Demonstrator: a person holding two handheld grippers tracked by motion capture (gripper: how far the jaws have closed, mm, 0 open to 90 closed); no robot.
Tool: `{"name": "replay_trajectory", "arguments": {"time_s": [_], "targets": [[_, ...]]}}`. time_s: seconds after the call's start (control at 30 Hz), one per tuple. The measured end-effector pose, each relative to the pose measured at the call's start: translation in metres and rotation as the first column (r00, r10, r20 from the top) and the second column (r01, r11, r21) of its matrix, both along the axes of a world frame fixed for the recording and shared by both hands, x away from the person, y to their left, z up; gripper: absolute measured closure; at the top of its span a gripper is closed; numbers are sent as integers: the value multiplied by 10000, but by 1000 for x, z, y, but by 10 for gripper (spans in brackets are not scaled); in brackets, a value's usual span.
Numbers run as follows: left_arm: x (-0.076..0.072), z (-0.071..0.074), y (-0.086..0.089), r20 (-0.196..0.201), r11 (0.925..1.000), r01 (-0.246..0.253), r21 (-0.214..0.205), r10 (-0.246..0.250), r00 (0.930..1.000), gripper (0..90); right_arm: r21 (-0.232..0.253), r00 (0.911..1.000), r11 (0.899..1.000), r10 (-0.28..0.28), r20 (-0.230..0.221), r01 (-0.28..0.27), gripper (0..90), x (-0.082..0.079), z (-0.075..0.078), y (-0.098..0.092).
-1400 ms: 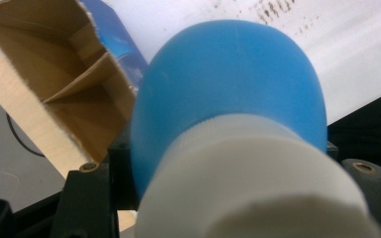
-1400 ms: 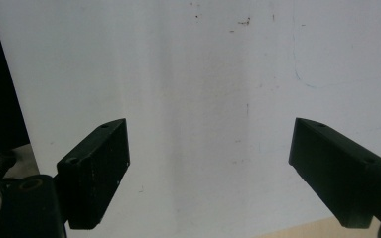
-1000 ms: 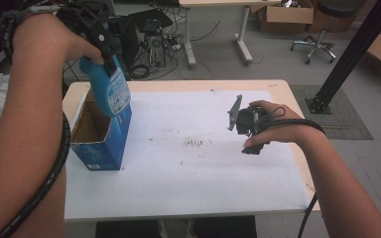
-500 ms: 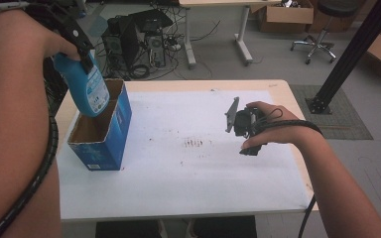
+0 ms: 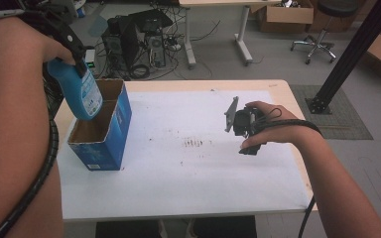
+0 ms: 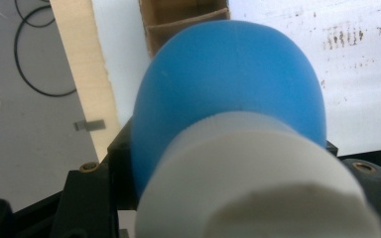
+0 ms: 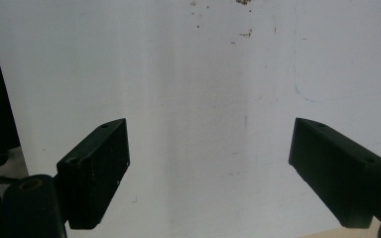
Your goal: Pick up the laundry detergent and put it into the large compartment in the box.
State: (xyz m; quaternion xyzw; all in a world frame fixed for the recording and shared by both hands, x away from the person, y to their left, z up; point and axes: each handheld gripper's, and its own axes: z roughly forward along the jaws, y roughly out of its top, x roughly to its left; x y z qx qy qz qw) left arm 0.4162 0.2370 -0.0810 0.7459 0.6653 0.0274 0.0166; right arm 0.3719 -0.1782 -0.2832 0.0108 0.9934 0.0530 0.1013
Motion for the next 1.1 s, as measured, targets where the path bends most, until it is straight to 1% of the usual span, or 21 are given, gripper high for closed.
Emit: {"name": "replay_trajectory", "arguments": {"time_s": [0.07,0.13,0.2,0.23,0.27,0.33,0.37,0.43,0.47,0.53,0.57,0.7,0.73,0.8,0.87,1.0,1.03,1.07,1.1], "targets": [[0,-4,1,-23,9996,-264,-19,264,9996,387,17,10000,10000,18,4,-18,162,0,0,0],[0,-9,1,-157,9995,-304,-17,303,9994,388,52,9999,9999,100,22,-100,162,1,0,1],[0,-15,1,-188,9993,-364,-71,363,9992,387,40,10000,10000,57,18,-57,162,0,0,1],[0,-15,1,-188,9993,-364,-71,363,9992,388,68,9999,9999,130,28,-130,162,1,0,2],[1,-20,3,-263,9986,-508,-132,505,9984,387,87,9999,9998,156,36,-157,162,1,0,2],[1,-25,4,-330,9984,-539,-162,533,9980,388,101,9999,9998,161,50,-162,162,0,0,2],[1,-25,4,-330,9984,-539,-162,533,9980,388,89,9998,9998,177,57,-178,162,1,0,2],[1,-32,5,-317,9978,-637,-161,632,9975,387,124,9998,9998,184,45,-184,162,1,-1,2],[1,-32,5,-317,9978,-637,-161,632,9975,388,117,9998,9998,178,36,-178,162,1,-1,2],[2,-39,7,-312,9974,-714,-113,710,9970,388,93,9998,9998,186,37,-186,162,1,-2,2],[3,-42,8,-324,9963,-861,-81,858,9958,387,128,9998,9997,189,33,-190,162,1,-2,2],[5,-48,8,-315,9959,-905,72,906,9954,387,140,9998,9997,201,24,-201,162,1,-3,1],[5,-54,8,-303,9957,-925,106,928,9952,387,149,9998,9997,196,11,-196,162,2,-3,1],[7,-60,9,-349,9959,-899,81,901,9953,387,148,9998,9997,214,-12,-213,162,2,-4,2],[8,-67,9,-460,9960,-889,84,892,9949,387,155,9998,9997,213,2,-213,162,2,-5,2],[9,-81,10,-483,9972,-738,105,742,9961,387,157,9998,9997,211,16,-212,162,1,-5,3],[9,-81,10,-483,9972,-738,105,742,9961,387,157,9998,9997,211,16,-212,162,1,-5,3],[10,-89,11,-501,9976,-693,48,695,9963,387,173,9998,9996,203,25,-204,162,1,-5,3],[10,-93,11,-521,9974,-722,16,722,9960,386,184,9998,9996,199,28,-199,162,1,-5,3]]}}
